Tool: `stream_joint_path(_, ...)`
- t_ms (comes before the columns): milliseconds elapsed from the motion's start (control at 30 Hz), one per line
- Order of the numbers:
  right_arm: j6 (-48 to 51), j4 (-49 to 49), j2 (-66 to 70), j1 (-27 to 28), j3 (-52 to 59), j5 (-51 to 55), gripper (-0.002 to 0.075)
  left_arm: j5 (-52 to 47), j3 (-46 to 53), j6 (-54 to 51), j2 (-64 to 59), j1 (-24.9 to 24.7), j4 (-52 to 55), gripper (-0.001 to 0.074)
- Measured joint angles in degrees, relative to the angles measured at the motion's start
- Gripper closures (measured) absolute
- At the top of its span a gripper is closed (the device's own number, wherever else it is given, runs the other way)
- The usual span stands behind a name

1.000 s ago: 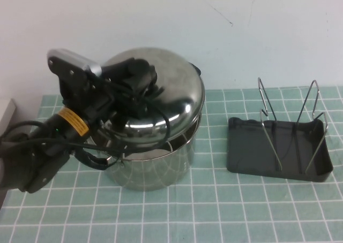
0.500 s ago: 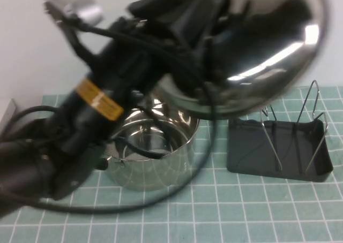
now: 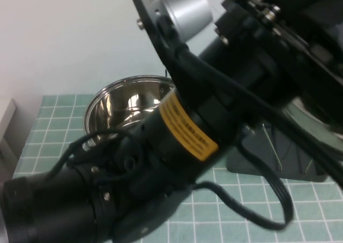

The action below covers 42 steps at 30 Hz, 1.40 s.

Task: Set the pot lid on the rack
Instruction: Hand over the pot lid

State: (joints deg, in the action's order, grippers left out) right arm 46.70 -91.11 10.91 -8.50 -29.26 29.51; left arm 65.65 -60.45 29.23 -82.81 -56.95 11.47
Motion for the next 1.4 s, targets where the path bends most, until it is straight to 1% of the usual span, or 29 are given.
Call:
stream_joint_path(67, 3.53, -3.77, 0.77, 0.0, 0.0, -0.23, 0.0129, 0.0, -0.09, -0.21, 0.0, -1.84, -0.13, 0.0402)
stream_joint_path(133, 6.47, -5.04, 1.77, 0.0, -0.11, -0.38, 0.0118, -0.87, -0.09, -0.73, 0.0, -3.15, -0.13, 0.0401)
stream_joint_path(200, 7.92, -5.54, 2.63, 0.0, -0.45, -0.65, 0.0127, -2.58, -0.09, -1.74, 0.0, -3.92, 0.0, 0.0402)
stream_joint_path(233, 8.44, -5.85, 3.01, 0.0, -0.69, -0.8, 0.0146, -3.32, -0.09, -2.11, 0.0, -4.05, 0.25, 0.0402)
stream_joint_path(300, 8.82, -5.94, 3.39, 0.0, -0.69, -1.21, 0.022, -5.19, -0.09, -2.56, 0.0, -4.14, 0.48, 0.0402)
stream_joint_path(367, 9.66, -6.05, 3.52, 0.0, -0.69, -2.29, 0.0347, -6.97, -0.09, -2.66, 0.0, -4.14, 0.51, 0.0402)
stream_joint_path(400, 10.07, -6.05, 3.52, 0.0, -0.69, -2.66, 0.0393, -8.21, -0.09, -2.79, 0.0, -4.14, 0.62, 0.0402)
stream_joint_path(433, 10.47, -6.54, 3.52, 0.0, -0.69, -3.16, 0.0486, -9.7, -0.09, -2.79, 0.0, -4.14, 0.5, 0.0401)
stream_joint_path(467, 11.14, -6.69, 3.52, -0.05, -0.69, -3.55, 0.0563, -11.21, -0.09, -2.68, 0.0, -4.14, 0.39, 0.0401)
stream_joint_path(633, 13.79, -6.93, 3.52, -0.45, -0.69, -4.18, 0.064, -19.61, -0.36, -2.05, 0.0, -4.14, -0.41, 0.0396)
stream_joint_path(733, 16.14, -6.93, 3.52, -0.45, -0.69, -4.42, 0.0658, -22.29, -0.36, -1.18, 0.0, -4.14, -0.53, 0.0389)
stream_joint_path(767, 17.22, -6.93, 3.52, -0.45, -0.69, -5.81, 0.0676, -23.16, -0.36, -1.18, 0.0, -4.14, -0.53, 0.0358)
stream_joint_path(800, 17.62, -6.93, 3.52, -0.45, -0.69, -6.64, 0.0677, -24.07, -0.36, -1.29, 0.0, -4.14, -0.53, 0.0294)
stream_joint_path(900, 20.51, -6.93, 3.93, -0.45, -0.69, -10.74, 0.0677, -27.68, -0.36, -1.51, 0.21, -4.14, -0.8, 0.0138)
stream_joint_path(967, 22.4, -6.93, 4.55, -0.45, -0.69, -11.75, 0.0678, -31.61, -0.36, -2.03, 0.76, -4.14, -0.92, 0.0093)
stream_joint_path(1000, 23.36, -7.04, 5.16, -0.45, -0.69, -11.88, 0.0677, -34.94, -0.36, -2.47, 1.31, -4.04, -0.92, 0.0089)
stream_joint_path(1033, 24.28, -7.04, 6.32, -0.45, -0.69, -11.88, 0.0678, -37.42, -0.36, -2.75, 1.82, -4.04, -0.92, 0.0097)
stream_joint_path(1067, 25.4, -7.06, 7.97, -0.45, -0.69, -11.39, 0.0678, -40.72, -0.36, -3.18, 2.6, -3.8, -0.92, 0.0122)
stream_joint_path(1100, 26.27, -7.06, 10.06, -0.45, -0.69, -11.0, 0.0678, -44.35, -0.36, -3.68, 3.44, -3.34, -0.92, 0.0167)
stream_joint_path(1133, 27.42, -7.06, 12.59, -0.45, -0.69, -10.39, 0.0678, -47.37, -0.36, -4.04, 4.16, -2.85, -0.92, 0.0231)
stream_joint_path(1267, 33.2, -7.06, 24.92, -0.45, -0.82, -7.32, 0.0678, -61.87, -0.36, -4.61, 8.16, 0.11, -1.04, 0.0572)
stream_joint_path(1333, 36.68, -7.06, 31.53, -0.45, -2.21, -5.68, 0.0678, -67.82, -0.36, -4.71, 9.74, 1.6, -1.04, 0.0656)
stream_joint_path(1400, 40.29, -6.95, 39.09, -0.45, -4.75, -3.38, 0.0678, -74.19, -0.36, -4.98, 11.19, 3.58, -1.04, 0.07)
